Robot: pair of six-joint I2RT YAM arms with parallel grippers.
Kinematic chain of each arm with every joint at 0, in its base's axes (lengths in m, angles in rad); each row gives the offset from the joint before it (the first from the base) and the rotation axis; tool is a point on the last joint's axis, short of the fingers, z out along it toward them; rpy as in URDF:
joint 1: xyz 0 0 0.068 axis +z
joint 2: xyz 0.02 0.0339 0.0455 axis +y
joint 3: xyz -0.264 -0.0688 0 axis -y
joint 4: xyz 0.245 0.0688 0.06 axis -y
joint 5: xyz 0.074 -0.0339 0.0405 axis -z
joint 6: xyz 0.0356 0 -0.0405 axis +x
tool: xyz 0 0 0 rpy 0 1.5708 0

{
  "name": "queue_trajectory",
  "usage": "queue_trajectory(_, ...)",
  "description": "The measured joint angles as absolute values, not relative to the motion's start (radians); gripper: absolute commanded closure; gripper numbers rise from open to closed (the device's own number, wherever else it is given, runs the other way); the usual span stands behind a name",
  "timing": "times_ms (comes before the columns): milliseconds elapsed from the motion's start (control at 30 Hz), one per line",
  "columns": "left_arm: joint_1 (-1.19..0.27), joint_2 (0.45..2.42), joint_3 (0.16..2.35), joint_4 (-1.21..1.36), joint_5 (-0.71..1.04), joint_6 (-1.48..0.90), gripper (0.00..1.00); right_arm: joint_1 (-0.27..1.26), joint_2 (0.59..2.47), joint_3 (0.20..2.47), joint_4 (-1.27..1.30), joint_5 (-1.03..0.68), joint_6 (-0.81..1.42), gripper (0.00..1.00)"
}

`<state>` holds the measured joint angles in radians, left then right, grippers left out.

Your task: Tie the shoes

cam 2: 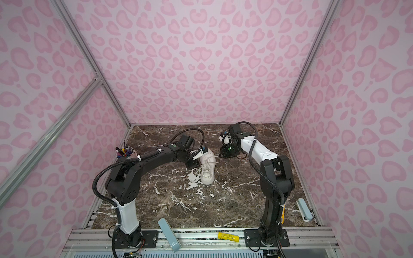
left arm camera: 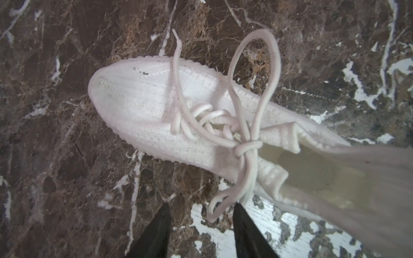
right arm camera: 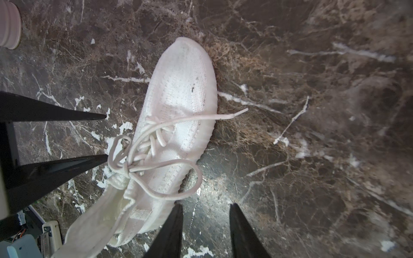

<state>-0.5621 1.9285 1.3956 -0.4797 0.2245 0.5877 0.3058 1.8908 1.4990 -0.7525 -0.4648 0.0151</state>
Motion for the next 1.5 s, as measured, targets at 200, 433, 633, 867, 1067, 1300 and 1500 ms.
queue_trajectory(200, -0.577, 1.930, 1.380, -0.470, 0.165, 0.622, 0.52, 0.285, 1.881, 1.499, -0.759, -0.468, 0.004, 0.63)
queue_trajectory(433, -0.580, 1.930, 1.360, -0.447, 0.160, 0.628, 0.52, 0.277, 1.867, 1.454, -0.770, -0.468, -0.003, 0.63)
queue_trajectory(633, -0.582, 1.918, 1.356, -0.446, 0.194, 0.628, 0.51, 0.276, 1.854, 1.439, -0.772, -0.468, -0.003, 0.63)
queue_trajectory(867, -0.592, 1.916, 1.356, -0.443, 0.226, 0.627, 0.51, 0.276, 1.853, 1.439, -0.771, -0.468, -0.003, 0.63)
queue_trajectory(1067, -0.598, 1.917, 1.322, -0.431, 0.201, 0.624, 0.51, 0.275, 1.847, 1.436, -0.770, -0.468, -0.003, 0.63)
queue_trajectory(1300, -0.599, 1.922, 1.322, -0.421, 0.201, 0.624, 0.52, 0.274, 1.842, 1.430, -0.772, -0.468, -0.004, 0.63)
queue_trajectory(1500, -0.598, 1.911, 1.284, -0.416, 0.160, 0.648, 0.51, 0.273, 1.842, 1.429, -0.772, -0.468, -0.004, 0.63)
